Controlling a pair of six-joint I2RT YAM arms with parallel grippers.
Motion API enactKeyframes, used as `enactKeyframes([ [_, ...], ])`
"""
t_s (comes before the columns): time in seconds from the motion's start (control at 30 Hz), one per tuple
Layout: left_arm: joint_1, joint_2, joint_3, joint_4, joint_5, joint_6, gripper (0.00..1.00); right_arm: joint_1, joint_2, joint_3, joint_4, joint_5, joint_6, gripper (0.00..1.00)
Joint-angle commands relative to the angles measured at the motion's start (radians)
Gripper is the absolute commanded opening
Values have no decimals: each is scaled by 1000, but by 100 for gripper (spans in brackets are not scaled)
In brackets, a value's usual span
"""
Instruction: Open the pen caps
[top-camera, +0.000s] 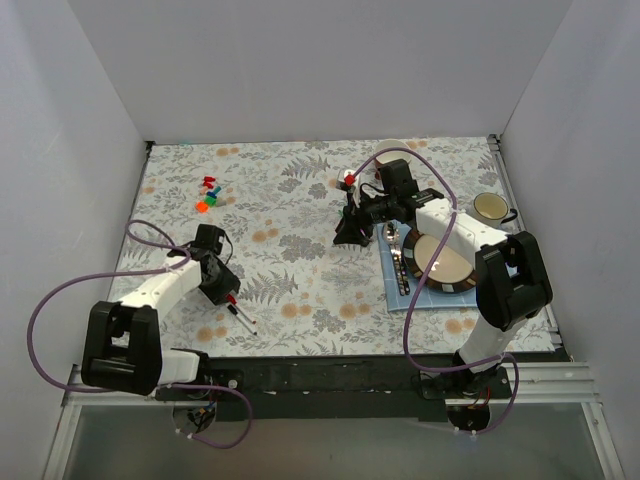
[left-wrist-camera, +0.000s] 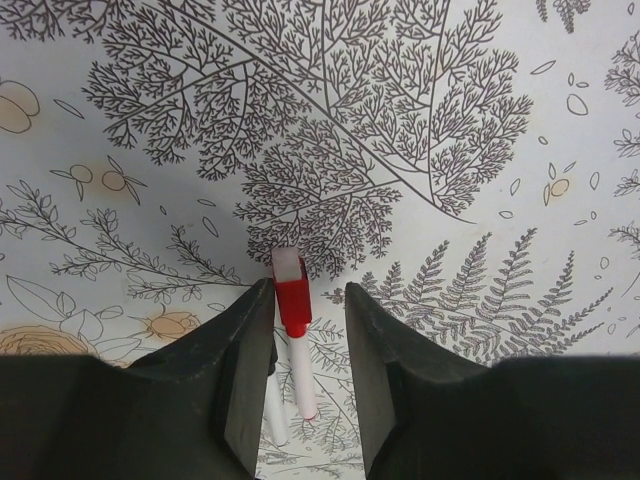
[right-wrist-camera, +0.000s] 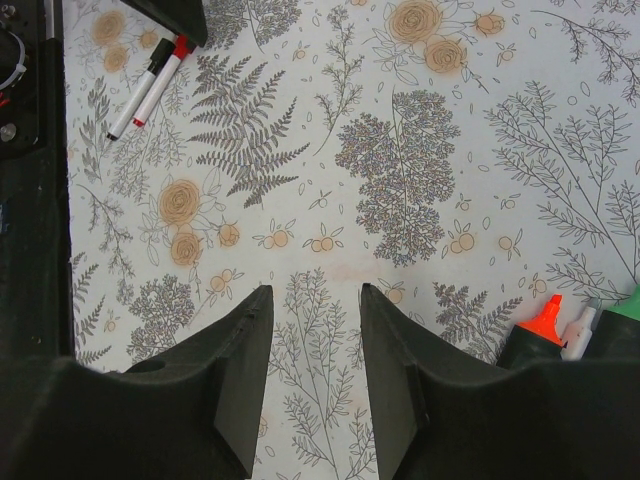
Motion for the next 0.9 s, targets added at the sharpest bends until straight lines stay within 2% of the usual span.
enactKeyframes([
  [0.0,-16,17,10,3,-18,-17,32,4,-18,1,26,-23,-1,48],
  [0.13,-24,31,15,13,-13,-20,28,2,-24,-1,26,-25,-1,48],
  [0.37,-24,36,33,48,-13,-8,5,5,-25,-4,28,-40,3,48],
  [0.47,-24,31,47,84,5,15,0,13,-31,-4,28,-55,2,48],
  [0.57,-24,-9,50,138,80,24,0,24,-36,-14,40,-83,6,51],
  [0.63,-24,-50,39,247,218,47,0,33,-38,-37,63,-124,29,54],
  [0.67,-24,-96,27,299,267,49,0,33,-34,-50,115,-147,55,60],
  [0.7,-25,-120,-14,422,319,49,0,36,-30,-66,151,-199,133,64],
  [0.73,-27,-142,-37,500,449,47,0,36,-16,-82,202,-216,192,72],
  [0.77,-30,-185,-65,648,488,35,0,41,-10,-111,277,-225,235,75],
  [0.87,-67,-219,-132,872,548,-39,0,62,13,-158,407,-239,362,86],
])
